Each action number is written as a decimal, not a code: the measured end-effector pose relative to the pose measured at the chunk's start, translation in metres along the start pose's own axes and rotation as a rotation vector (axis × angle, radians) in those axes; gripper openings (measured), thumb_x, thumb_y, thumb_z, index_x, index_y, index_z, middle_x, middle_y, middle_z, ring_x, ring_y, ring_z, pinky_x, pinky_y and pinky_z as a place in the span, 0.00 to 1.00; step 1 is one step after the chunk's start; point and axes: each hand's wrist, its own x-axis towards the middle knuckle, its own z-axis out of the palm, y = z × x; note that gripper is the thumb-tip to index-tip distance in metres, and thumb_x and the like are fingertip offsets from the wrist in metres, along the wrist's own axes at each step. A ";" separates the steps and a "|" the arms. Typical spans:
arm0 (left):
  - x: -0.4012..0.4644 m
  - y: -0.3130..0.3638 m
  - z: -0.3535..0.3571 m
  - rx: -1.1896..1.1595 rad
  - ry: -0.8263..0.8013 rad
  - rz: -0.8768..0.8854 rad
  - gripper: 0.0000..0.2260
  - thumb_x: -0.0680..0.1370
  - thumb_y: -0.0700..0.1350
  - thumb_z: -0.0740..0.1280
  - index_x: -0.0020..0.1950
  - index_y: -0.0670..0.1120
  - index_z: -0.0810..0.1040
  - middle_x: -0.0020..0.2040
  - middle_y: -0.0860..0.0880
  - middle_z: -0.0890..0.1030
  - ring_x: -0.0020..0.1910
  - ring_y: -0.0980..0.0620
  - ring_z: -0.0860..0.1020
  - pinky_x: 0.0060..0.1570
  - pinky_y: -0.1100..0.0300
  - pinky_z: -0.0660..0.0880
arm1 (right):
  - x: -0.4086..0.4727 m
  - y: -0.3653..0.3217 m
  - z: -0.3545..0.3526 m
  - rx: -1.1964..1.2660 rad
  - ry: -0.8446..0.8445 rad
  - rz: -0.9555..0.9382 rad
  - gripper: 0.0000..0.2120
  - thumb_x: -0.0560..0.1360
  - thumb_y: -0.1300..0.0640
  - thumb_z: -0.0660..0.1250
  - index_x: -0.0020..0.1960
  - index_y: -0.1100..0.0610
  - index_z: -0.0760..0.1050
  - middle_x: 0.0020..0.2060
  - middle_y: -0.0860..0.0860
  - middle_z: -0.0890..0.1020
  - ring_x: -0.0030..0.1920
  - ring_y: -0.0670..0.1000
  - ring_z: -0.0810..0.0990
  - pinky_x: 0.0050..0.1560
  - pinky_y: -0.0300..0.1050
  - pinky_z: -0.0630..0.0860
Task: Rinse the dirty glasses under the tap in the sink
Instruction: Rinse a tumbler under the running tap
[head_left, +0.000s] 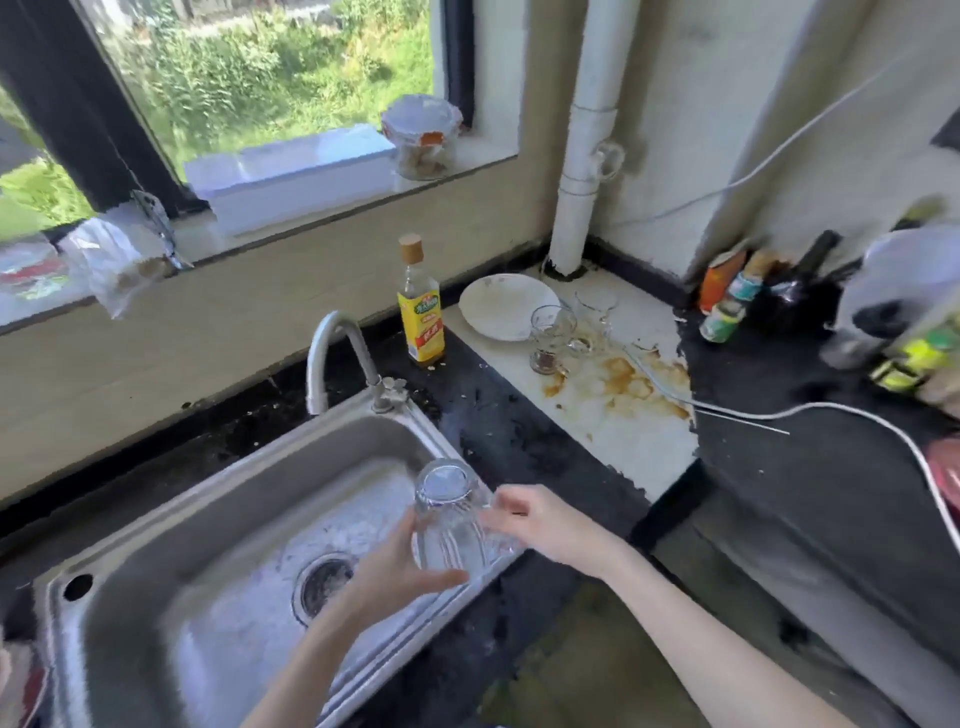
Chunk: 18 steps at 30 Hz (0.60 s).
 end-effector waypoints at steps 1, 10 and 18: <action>0.000 0.010 0.011 0.018 -0.021 0.038 0.33 0.62 0.55 0.77 0.63 0.56 0.65 0.59 0.63 0.71 0.62 0.60 0.69 0.53 0.76 0.63 | -0.016 0.007 -0.004 0.071 0.039 -0.013 0.12 0.76 0.47 0.65 0.39 0.54 0.71 0.35 0.43 0.73 0.38 0.42 0.73 0.45 0.37 0.76; -0.032 0.093 0.183 0.300 -0.394 0.406 0.28 0.67 0.53 0.76 0.59 0.64 0.62 0.58 0.66 0.71 0.57 0.67 0.72 0.58 0.69 0.70 | -0.218 0.133 -0.030 0.390 0.565 0.024 0.10 0.77 0.57 0.65 0.40 0.62 0.72 0.32 0.43 0.77 0.33 0.35 0.76 0.38 0.31 0.73; -0.124 0.140 0.351 0.781 -0.529 0.730 0.37 0.75 0.63 0.62 0.76 0.54 0.46 0.77 0.55 0.49 0.76 0.55 0.44 0.74 0.51 0.42 | -0.430 0.253 -0.002 0.503 1.095 0.193 0.04 0.75 0.54 0.68 0.42 0.52 0.76 0.41 0.54 0.78 0.41 0.48 0.77 0.40 0.35 0.73</action>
